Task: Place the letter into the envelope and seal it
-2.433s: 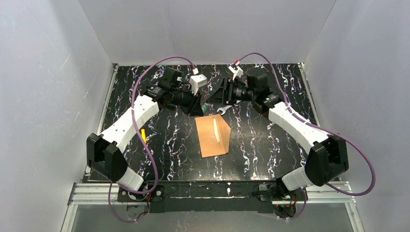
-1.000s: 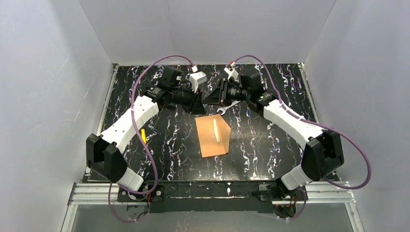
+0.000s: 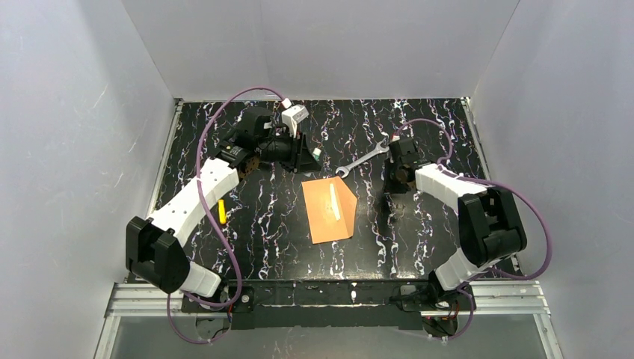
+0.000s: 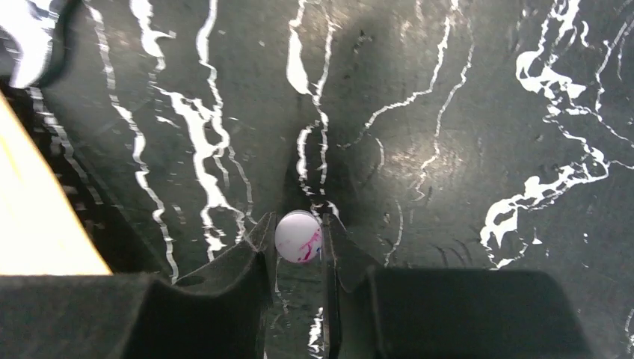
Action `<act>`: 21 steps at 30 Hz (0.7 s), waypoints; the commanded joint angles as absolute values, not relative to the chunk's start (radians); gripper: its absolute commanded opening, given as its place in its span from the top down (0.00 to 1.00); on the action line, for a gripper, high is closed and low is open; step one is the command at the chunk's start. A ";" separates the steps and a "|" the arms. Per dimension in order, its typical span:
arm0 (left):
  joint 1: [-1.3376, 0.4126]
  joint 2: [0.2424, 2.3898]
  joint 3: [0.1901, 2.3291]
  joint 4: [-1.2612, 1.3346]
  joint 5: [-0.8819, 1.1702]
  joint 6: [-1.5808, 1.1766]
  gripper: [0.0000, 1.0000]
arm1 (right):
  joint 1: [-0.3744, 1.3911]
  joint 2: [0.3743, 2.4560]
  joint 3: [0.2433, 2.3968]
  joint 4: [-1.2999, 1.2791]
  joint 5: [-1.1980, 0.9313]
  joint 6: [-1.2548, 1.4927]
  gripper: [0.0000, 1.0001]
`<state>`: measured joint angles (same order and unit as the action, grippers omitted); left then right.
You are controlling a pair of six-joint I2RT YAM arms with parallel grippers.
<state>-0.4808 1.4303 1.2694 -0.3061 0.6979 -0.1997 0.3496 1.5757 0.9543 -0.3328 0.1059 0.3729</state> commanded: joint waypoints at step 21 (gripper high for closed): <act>-0.479 1.418 1.212 -0.151 0.702 -0.356 1.00 | 0.420 1.562 0.769 -0.091 0.314 0.348 0.44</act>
<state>-0.4808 1.4307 1.1847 -0.1497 0.7063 -0.3668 0.4191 1.6028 0.7990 -0.0544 0.3138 0.3370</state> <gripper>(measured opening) 0.218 0.520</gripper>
